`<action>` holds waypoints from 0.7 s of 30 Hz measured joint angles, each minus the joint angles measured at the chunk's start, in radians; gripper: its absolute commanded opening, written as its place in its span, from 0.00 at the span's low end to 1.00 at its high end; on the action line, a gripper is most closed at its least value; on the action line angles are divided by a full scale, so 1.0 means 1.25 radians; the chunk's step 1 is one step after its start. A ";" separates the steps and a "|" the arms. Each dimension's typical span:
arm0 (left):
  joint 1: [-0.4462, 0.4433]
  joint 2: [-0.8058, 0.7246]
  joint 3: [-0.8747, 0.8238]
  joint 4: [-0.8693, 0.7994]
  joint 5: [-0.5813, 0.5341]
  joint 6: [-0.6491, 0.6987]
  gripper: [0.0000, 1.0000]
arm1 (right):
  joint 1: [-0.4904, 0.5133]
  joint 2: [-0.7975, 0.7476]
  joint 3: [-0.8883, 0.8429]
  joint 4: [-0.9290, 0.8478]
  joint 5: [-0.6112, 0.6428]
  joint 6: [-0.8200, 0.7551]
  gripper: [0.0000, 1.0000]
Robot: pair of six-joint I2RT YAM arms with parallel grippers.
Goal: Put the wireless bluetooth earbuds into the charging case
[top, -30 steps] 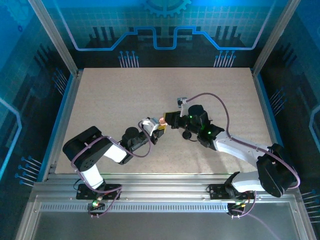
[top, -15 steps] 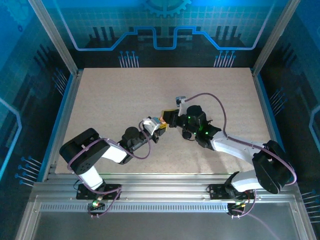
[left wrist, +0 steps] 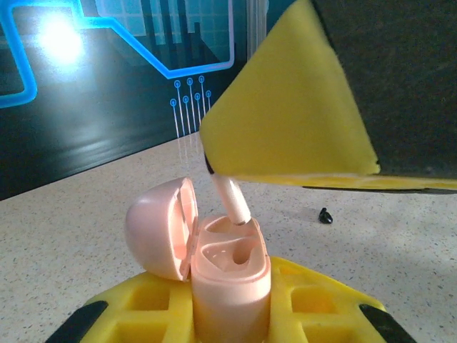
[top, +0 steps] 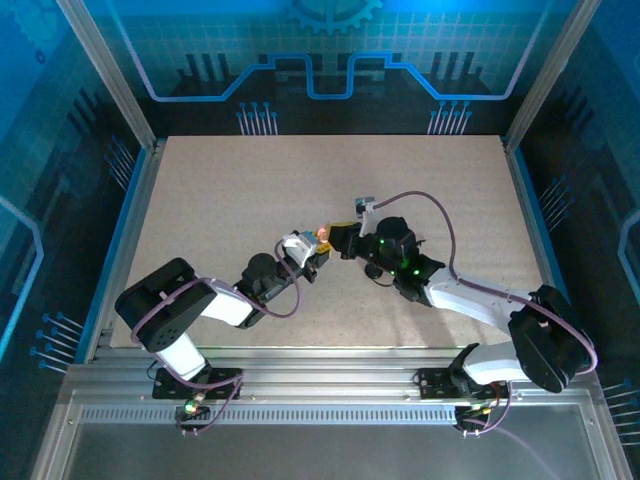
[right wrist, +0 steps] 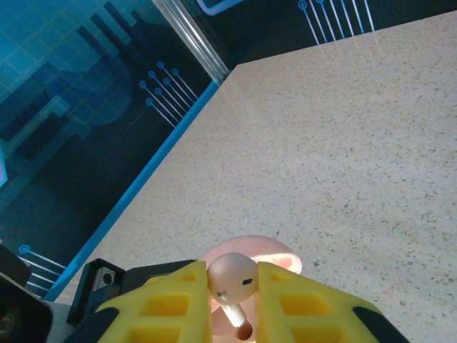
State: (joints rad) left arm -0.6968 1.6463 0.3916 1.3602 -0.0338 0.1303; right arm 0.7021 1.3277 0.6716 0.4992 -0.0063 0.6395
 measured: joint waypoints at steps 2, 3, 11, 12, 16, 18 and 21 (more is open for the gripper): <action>0.000 0.000 0.000 0.000 0.000 0.000 0.16 | 0.000 0.000 -0.003 0.002 0.000 0.000 0.19; 0.000 -0.002 0.000 0.000 0.000 0.000 0.16 | 0.000 0.000 -0.005 0.002 0.000 0.001 0.19; 0.000 -0.016 0.005 -0.001 0.000 0.000 0.16 | 0.005 0.006 -0.009 0.018 -0.001 0.013 0.19; 0.000 -0.016 0.006 -0.001 -0.001 0.000 0.16 | 0.007 0.008 -0.009 0.022 -0.001 0.015 0.19; 0.000 -0.016 0.006 -0.001 -0.004 0.000 0.16 | 0.009 0.011 -0.009 0.030 -0.001 0.015 0.19; 0.000 -0.016 0.006 -0.001 -0.004 0.000 0.16 | 0.009 0.011 -0.009 0.030 -0.001 0.015 0.19; 0.000 -0.018 0.006 -0.001 -0.006 0.000 0.17 | 0.009 0.011 -0.009 0.030 -0.001 0.016 0.19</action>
State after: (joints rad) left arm -0.6968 1.6238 0.3996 1.3590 -0.0414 0.1299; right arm 0.7128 1.3418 0.6609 0.5369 -0.0071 0.6590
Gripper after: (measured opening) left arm 0.201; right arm 0.192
